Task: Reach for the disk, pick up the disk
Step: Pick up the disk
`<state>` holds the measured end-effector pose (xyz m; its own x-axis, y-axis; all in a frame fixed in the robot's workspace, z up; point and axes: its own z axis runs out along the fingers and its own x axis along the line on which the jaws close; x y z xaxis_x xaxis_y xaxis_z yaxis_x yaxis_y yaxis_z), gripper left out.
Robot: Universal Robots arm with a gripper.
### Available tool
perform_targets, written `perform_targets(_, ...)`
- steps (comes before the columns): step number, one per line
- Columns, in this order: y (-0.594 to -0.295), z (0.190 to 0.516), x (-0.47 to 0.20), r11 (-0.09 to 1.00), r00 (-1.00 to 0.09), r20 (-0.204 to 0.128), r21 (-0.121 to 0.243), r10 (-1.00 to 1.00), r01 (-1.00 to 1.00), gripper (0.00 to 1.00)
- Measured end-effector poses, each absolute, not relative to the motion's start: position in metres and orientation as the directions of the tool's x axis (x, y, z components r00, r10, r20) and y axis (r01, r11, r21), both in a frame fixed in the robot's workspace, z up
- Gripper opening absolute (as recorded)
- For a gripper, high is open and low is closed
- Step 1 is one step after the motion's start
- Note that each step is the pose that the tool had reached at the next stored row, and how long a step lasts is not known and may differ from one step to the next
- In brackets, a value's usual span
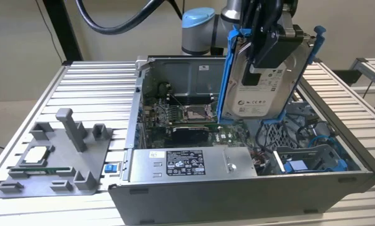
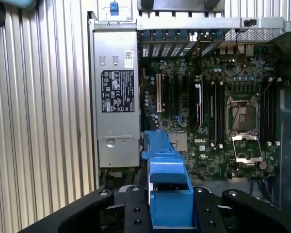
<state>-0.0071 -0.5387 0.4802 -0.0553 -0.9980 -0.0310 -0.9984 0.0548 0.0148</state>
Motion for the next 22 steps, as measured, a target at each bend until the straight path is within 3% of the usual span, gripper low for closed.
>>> perform_targets(22, -0.574, 0.478, 0.008, 0.056, -0.056, -0.031, 0.015, -0.998, -0.998, 0.00)
